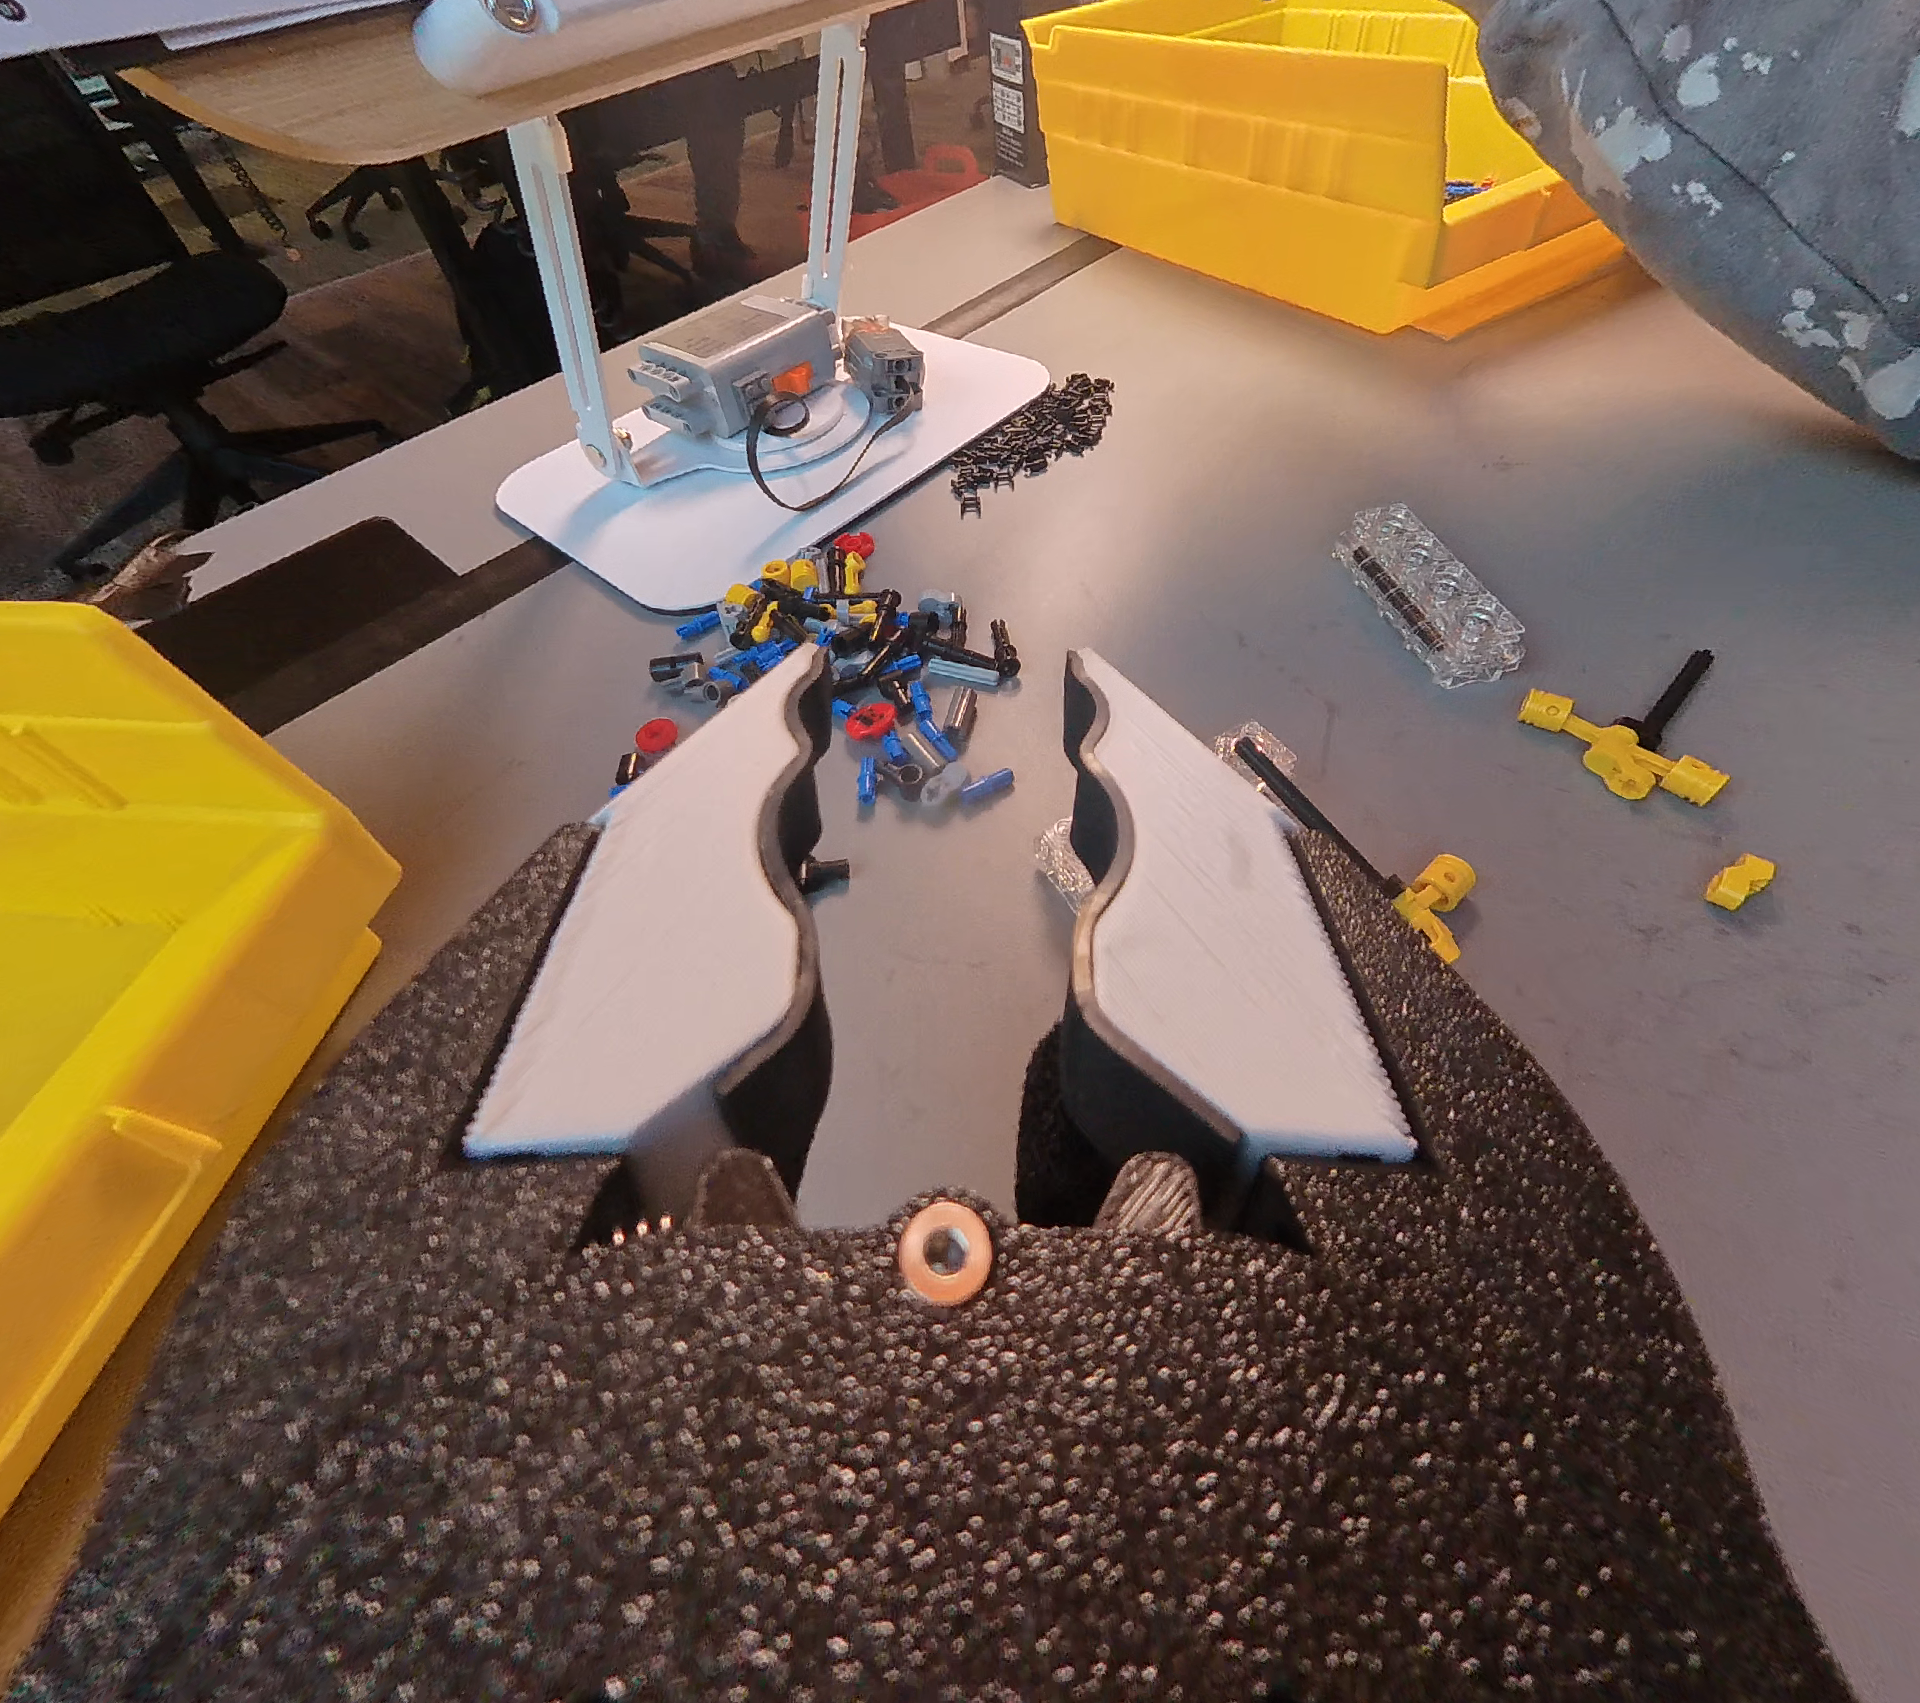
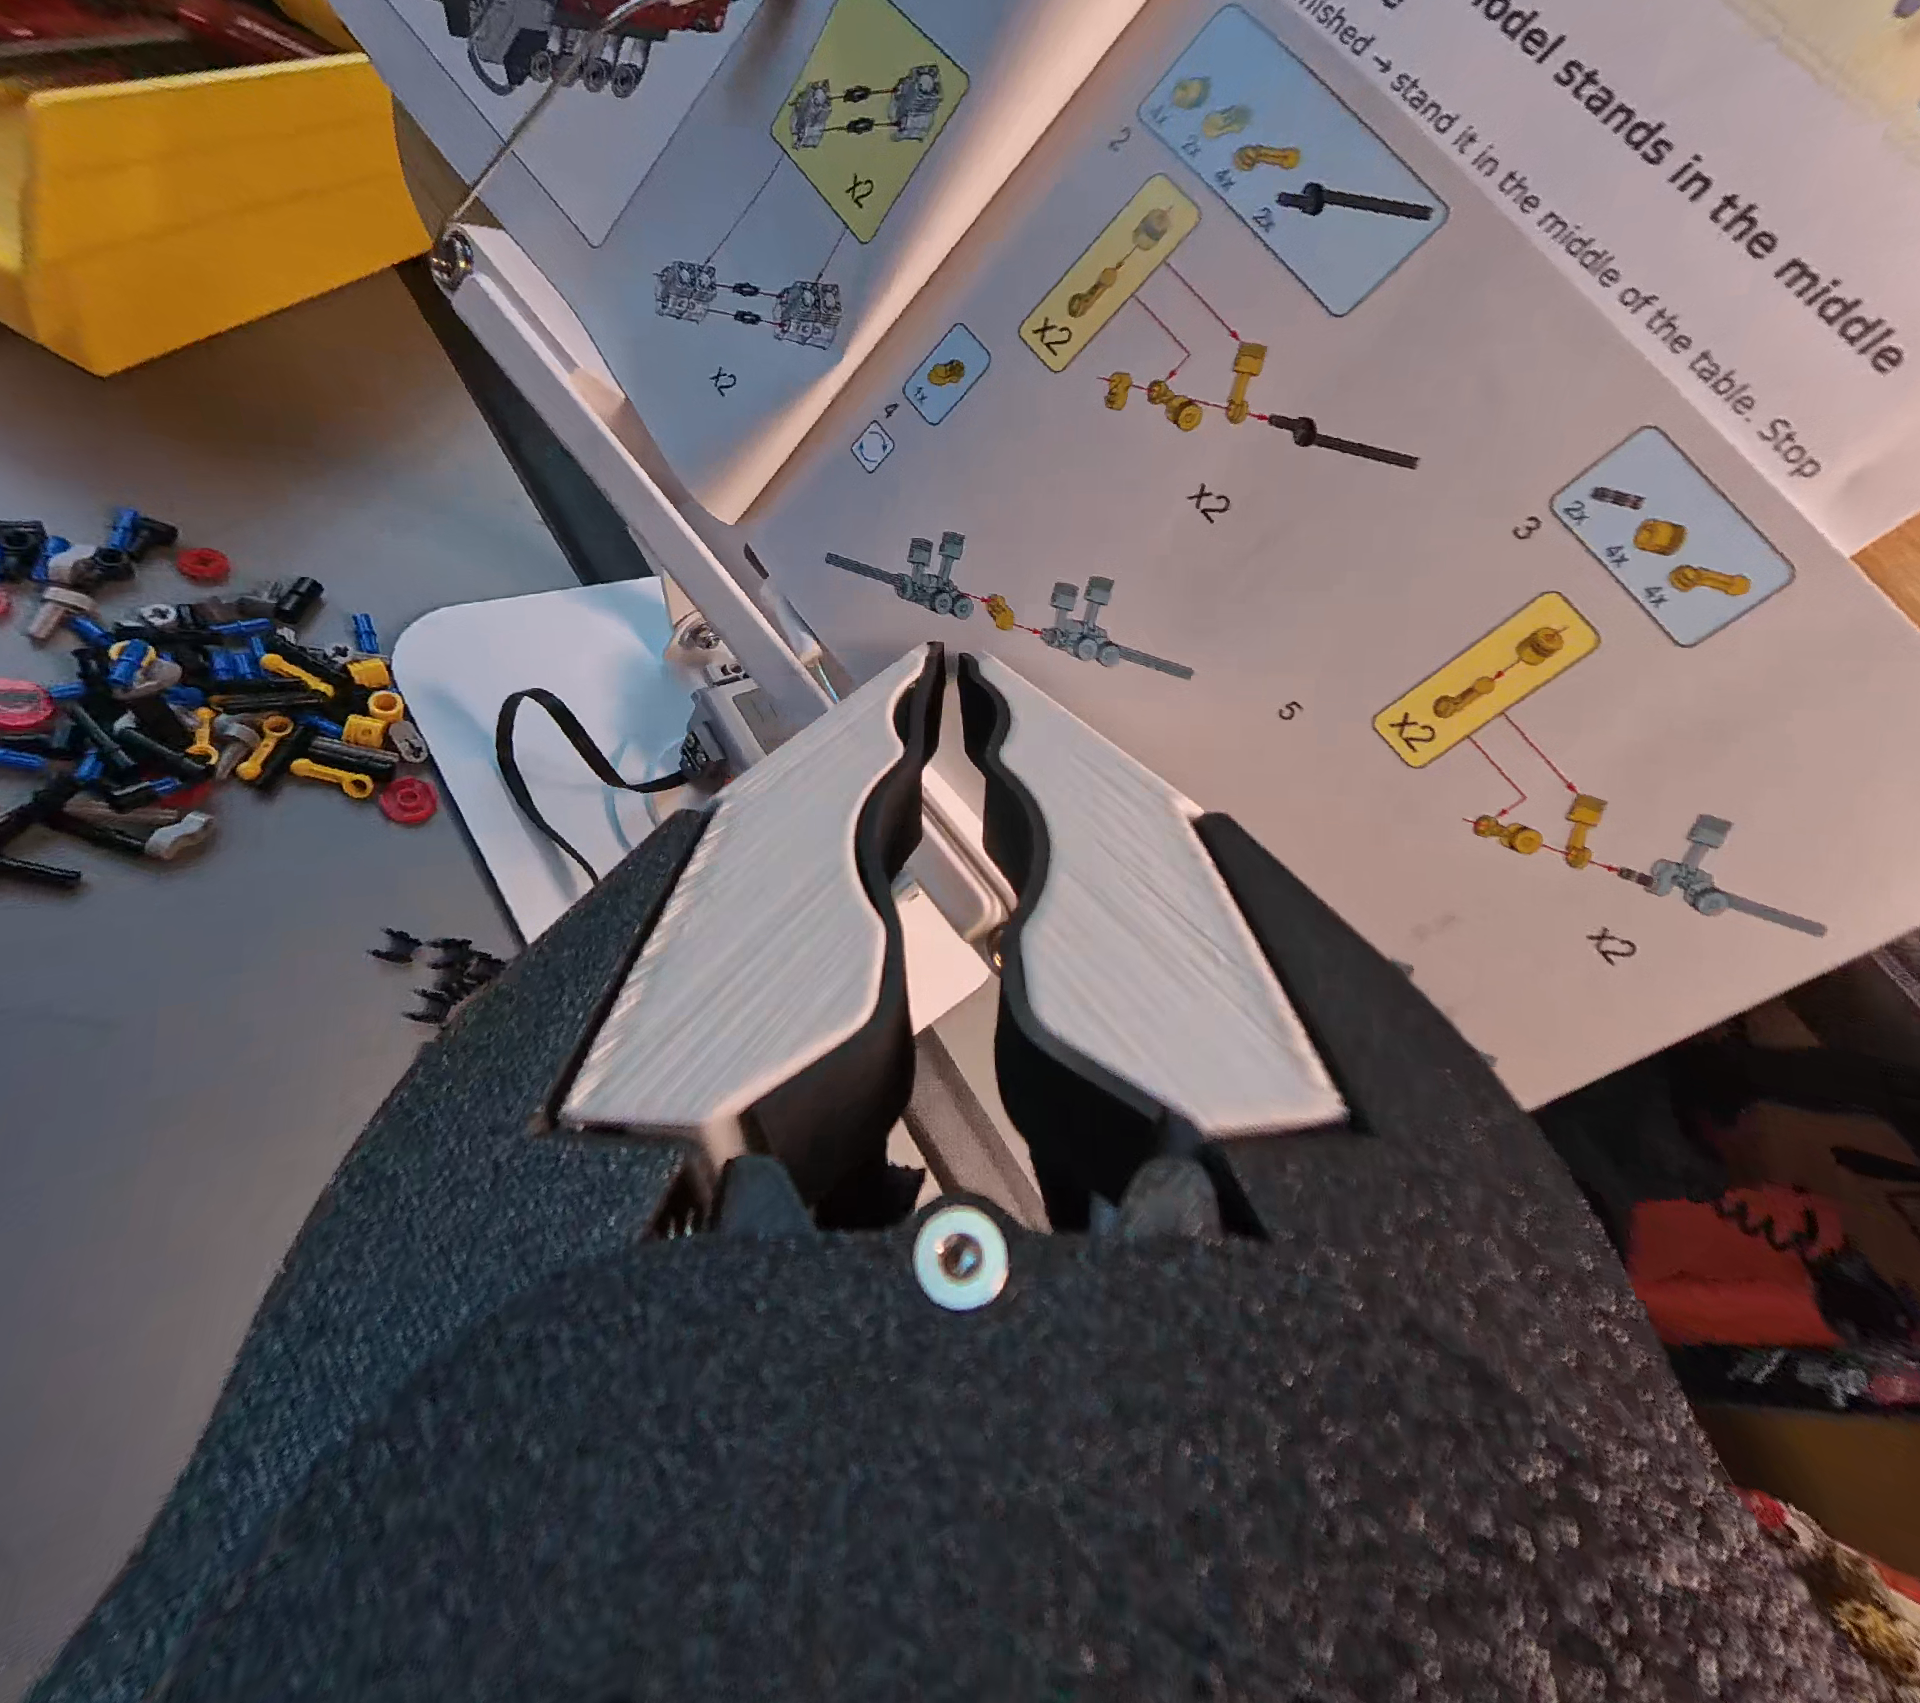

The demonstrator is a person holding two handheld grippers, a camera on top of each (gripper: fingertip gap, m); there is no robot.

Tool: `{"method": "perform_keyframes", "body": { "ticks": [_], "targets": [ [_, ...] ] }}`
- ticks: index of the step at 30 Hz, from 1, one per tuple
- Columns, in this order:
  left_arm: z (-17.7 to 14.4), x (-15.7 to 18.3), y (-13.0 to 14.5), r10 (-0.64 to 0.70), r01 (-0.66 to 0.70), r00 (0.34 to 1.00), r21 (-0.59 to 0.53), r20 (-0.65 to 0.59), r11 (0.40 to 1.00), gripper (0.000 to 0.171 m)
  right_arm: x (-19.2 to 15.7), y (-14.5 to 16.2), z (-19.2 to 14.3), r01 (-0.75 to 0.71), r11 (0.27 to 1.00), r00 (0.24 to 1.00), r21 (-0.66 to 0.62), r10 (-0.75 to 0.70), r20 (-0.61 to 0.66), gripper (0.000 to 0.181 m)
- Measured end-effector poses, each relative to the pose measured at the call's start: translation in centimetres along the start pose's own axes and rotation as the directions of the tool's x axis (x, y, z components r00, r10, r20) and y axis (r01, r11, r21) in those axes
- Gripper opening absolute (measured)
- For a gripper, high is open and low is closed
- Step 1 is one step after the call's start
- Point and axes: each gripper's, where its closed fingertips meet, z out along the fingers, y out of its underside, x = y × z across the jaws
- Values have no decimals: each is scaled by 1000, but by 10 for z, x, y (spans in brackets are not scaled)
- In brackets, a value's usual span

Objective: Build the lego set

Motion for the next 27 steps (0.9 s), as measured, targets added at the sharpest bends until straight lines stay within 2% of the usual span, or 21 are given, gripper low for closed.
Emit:
{"method": "perform_keyframes", "body": {
  "ticks": [5, 9, 14, 17, 27],
  "targets": [
    [0, -2, 0, -13, 13, 1000, -1, 4, 1000, 45, -13, -8, 5, 8, 999, 1000, 43, -8, 6, 2],
    [2, -3, 1, -9, 9, 1000, -10, 8, 1000, 45, -10, -14, 1, -103, 990, 993, 99, 108, -42, 2],
    [2, -3, 2, -7, 7, 1000, -11, 10, 1000, 45, -3, -3, -10, -188, 975, 970, 114, 203, -134, 2],
    [2, -3, 2, -9, 9, 1000, -11, 10, 1000, 45, -1, 1, -11, -246, 959, 954, 141, 265, -142, 2],
    [4, -1, 5, 7, -6, 1000, -37, 10, 999, 45, 6, -6, -13, -243, 952, 950, 185, 272, -152, 2]
  ]
}}
